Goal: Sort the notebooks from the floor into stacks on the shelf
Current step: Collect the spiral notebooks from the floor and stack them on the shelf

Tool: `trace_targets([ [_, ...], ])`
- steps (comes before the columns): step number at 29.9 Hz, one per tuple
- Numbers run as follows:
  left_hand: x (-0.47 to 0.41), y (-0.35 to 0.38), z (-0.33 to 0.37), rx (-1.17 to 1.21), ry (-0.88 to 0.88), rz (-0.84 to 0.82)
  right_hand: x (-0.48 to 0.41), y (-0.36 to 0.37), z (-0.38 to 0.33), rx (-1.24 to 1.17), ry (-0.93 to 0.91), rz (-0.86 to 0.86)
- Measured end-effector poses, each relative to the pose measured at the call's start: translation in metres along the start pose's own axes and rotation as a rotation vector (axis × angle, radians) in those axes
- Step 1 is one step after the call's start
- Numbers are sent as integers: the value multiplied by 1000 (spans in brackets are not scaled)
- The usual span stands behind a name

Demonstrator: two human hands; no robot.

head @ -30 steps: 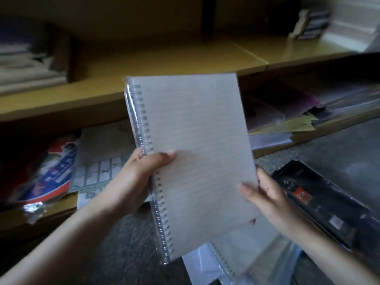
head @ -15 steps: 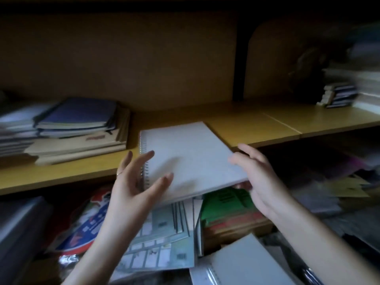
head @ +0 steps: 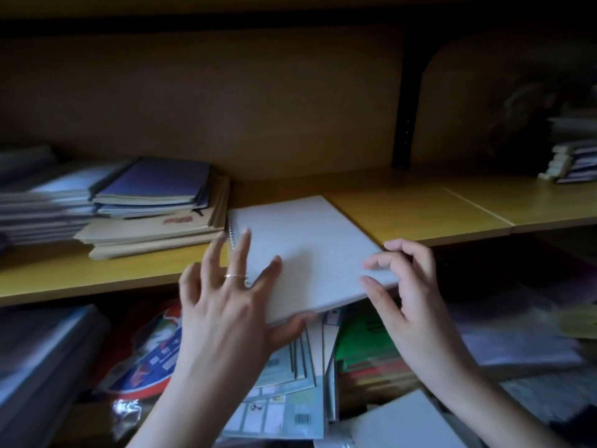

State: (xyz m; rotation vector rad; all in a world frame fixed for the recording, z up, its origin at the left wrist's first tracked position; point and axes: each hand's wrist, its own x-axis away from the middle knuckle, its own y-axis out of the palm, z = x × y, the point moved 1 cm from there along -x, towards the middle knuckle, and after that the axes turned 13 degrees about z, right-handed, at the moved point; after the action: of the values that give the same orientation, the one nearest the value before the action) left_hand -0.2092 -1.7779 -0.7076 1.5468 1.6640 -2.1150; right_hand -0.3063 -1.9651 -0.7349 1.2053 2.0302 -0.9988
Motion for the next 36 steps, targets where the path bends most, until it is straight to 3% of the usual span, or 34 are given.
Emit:
trace_targets([
  [3, -24, 10, -5, -14, 37, -34, -10, 1, 0, 329, -130, 44],
  [5, -40, 15, -8, 12, 16, -83, -16, 0, 0, 413, -210, 24],
  [7, -51, 22, -18, 9, -10, -119, -19, 3, -2, 423, -269, -76],
  [11, -57, 24, -28, 75, -38, 89, -22, 17, -11, 473, -312, -276],
  [13, -58, 23, -26, 37, -43, 122, -25, 25, -16, 470, -299, -298],
  [19, -77, 33, -16, -112, -122, 17, -36, 48, -24, 483, -262, -335],
  [29, -92, 50, -15, -132, -203, -80, -50, 61, -9, 555, -333, -364],
  [32, -81, 53, -15, 54, -240, 62, -42, 60, -2, 520, -330, -352],
  [36, -44, 52, -12, 248, -109, 452, -10, 46, 14, 319, -393, -227],
])
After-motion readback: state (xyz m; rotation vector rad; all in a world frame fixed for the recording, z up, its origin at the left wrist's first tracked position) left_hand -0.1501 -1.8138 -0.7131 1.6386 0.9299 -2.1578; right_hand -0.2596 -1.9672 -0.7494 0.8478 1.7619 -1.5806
